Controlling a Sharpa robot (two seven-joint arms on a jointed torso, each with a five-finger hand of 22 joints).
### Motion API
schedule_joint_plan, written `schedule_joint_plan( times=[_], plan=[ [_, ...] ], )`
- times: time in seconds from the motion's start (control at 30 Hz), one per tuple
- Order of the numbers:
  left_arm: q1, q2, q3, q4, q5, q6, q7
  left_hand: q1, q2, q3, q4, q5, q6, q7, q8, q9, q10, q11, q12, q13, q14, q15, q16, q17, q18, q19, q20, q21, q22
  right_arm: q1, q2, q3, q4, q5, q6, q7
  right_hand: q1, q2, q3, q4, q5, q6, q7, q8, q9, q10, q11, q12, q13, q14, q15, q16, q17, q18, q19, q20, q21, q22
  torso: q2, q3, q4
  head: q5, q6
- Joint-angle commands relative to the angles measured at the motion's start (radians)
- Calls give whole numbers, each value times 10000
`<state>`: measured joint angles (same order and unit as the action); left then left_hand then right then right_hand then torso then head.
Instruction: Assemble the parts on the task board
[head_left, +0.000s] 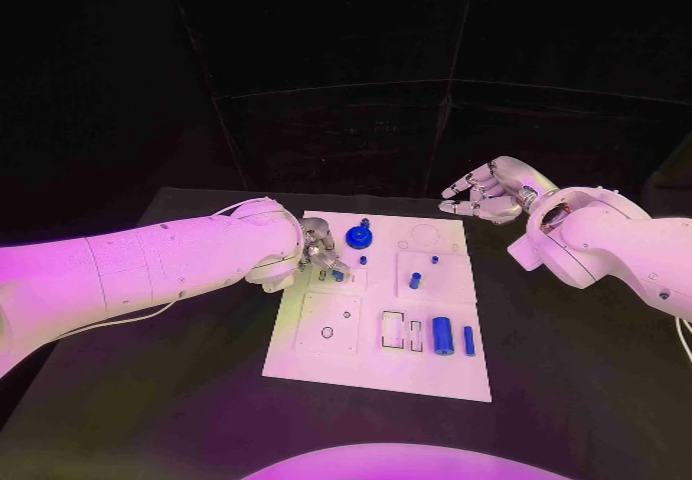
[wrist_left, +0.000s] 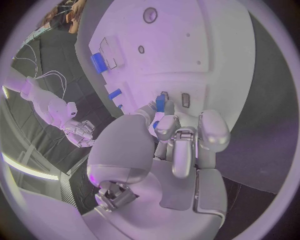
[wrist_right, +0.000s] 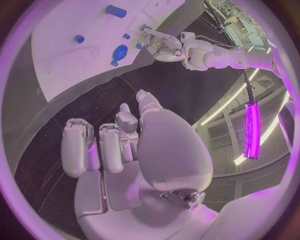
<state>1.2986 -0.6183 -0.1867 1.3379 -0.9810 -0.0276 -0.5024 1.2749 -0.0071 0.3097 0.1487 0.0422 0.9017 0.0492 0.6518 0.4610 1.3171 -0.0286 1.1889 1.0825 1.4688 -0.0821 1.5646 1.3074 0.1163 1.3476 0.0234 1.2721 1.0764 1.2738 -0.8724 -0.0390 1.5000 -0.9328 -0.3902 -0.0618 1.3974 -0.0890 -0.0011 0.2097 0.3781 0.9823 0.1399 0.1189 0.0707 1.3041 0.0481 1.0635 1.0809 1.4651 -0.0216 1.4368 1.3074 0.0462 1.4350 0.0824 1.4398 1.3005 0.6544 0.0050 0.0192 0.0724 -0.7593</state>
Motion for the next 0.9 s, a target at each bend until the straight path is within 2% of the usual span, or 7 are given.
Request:
schedule_joint_plan(
  times=[0.03,0.1,0.13,0.33,0.63,0.9],
  plan=[
    [-12,-25,6,52,-139,-309,29,-25,42,1404,-1373,48,-6,-76,35,12,85,3,4,-5,1020,-53,62,2634,-174,22,18,55,9,22,-11,8,15,-28,-8,64,-29,79,-78,22,-73,-60,-20,66,-16,-69,3,-49,-10,564,-49,-54,213,138,-77,-11,-56,-6,8,-13,-28,25,-6],
    [-24,-51,6,79,-160,-271,21,-43,27,1442,-1375,48,-7,-75,41,16,87,3,5,-5,1020,-53,62,2634,-174,23,18,55,11,22,-9,8,11,-28,-32,82,-30,80,-80,22,-77,-60,-20,66,-16,-69,3,-49,-10,564,-49,-54,213,138,-77,-11,-56,-6,13,-19,-35,27,-13],
    [-29,-62,6,90,-170,-242,16,-391,-263,2197,-1420,56,-34,-65,168,107,118,-9,20,3,1020,-45,62,2634,-174,35,10,64,59,22,-8,8,9,-28,-37,86,-30,80,-80,22,-77,-60,-20,66,-16,-69,3,-49,-10,564,-49,-54,213,138,-77,-11,-56,-6,12,-20,-36,28,-16],
    [-40,-100,5,115,-192,-101,-3,-451,-357,2413,-1479,60,-58,-68,201,133,117,-8,12,-6,1020,-46,62,2634,-173,35,8,63,68,22,1,7,3,-28,-25,93,-30,80,-80,22,-77,-60,-20,66,-16,-69,3,-49,-10,564,-49,-54,213,138,-77,-11,-56,-6,11,-22,-1,16,-27],
    [-45,-97,4,117,-202,208,-35,-557,-462,2693,-1535,59,-73,-65,252,169,131,-9,21,3,1020,-44,62,2634,-175,36,11,62,84,22,8,7,-3,-28,11,91,-31,102,-83,27,-100,-58,-21,71,-15,-60,3,-34,2,567,-49,-49,224,138,-76,-11,-56,-6,29,-16,-18,15,-38],
    [-46,-76,3,66,-203,395,-51,-589,-493,2798,-1563,60,-81,-63,271,183,126,-9,10,-12,1020,-44,62,2634,-181,49,12,79,119,21,14,7,-3,-28,33,88,-33,110,-89,30,-121,-59,-21,73,-15,-64,3,-42,-7,565,-49,-54,215,137,-74,-11,-56,-4,24,-1,8,-12,-42]
  ],
)
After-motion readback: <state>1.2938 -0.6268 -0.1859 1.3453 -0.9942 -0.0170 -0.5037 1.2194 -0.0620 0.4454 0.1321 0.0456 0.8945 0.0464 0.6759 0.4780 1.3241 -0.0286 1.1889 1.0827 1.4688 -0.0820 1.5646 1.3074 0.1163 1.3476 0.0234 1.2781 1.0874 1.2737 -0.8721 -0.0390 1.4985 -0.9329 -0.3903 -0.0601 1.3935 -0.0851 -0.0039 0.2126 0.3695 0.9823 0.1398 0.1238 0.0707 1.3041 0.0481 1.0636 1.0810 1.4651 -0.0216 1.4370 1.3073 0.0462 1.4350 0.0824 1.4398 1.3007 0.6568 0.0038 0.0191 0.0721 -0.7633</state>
